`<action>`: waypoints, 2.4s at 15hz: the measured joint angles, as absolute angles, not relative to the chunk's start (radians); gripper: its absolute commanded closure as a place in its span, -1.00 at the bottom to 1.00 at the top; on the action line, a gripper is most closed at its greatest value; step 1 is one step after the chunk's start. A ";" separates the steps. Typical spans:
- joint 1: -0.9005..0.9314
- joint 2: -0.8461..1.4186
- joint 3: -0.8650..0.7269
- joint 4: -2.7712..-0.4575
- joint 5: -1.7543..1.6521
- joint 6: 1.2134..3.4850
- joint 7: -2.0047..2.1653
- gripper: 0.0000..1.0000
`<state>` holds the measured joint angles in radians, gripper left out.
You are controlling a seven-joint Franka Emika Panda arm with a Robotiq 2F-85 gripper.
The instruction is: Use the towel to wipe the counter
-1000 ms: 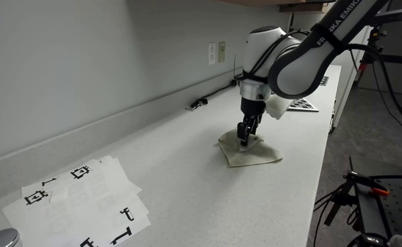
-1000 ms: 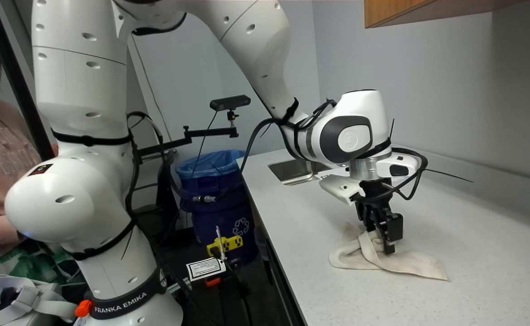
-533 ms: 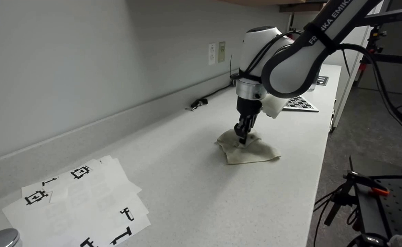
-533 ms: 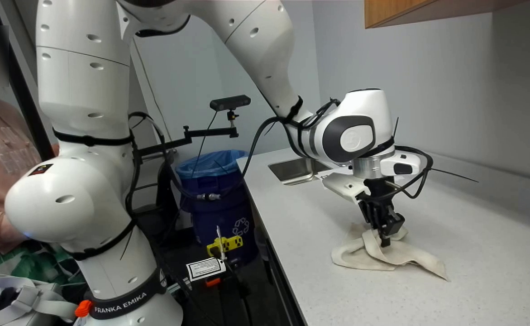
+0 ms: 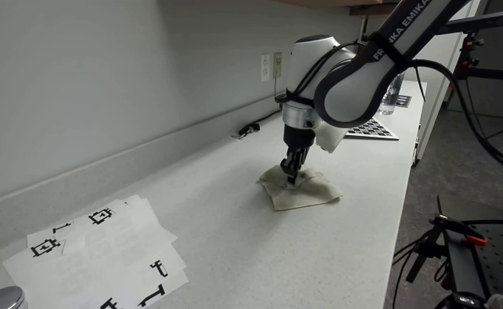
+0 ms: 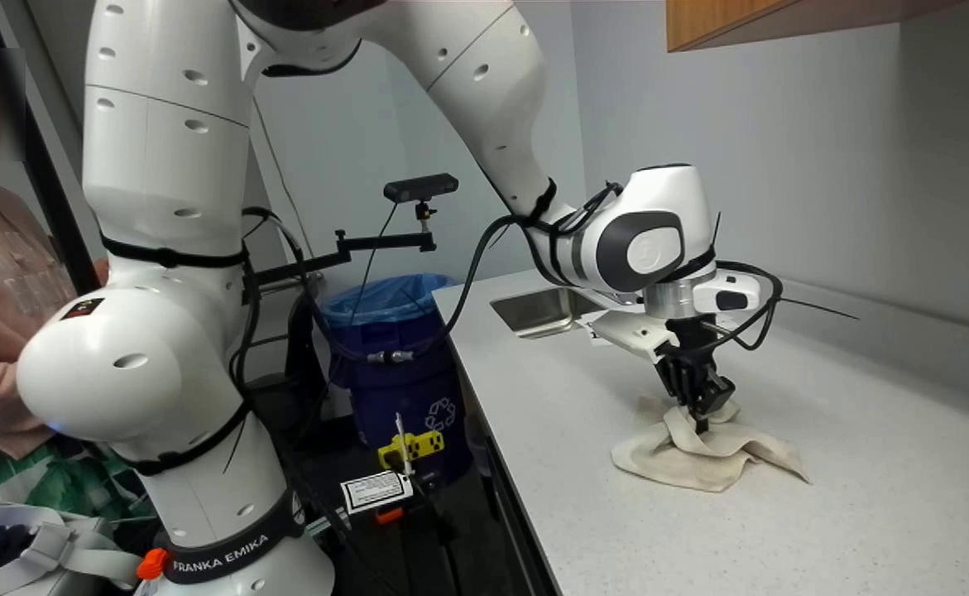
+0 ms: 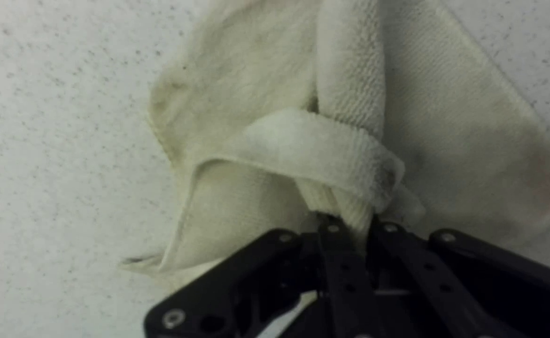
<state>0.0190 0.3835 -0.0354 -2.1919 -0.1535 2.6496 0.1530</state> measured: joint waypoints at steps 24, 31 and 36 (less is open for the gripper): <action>0.129 0.428 0.165 -2.086 -0.141 2.354 -0.164 0.95; 0.095 0.478 0.017 -2.000 -0.158 2.443 -0.064 0.95; 0.022 0.494 -0.042 -1.983 -0.107 2.560 0.022 0.95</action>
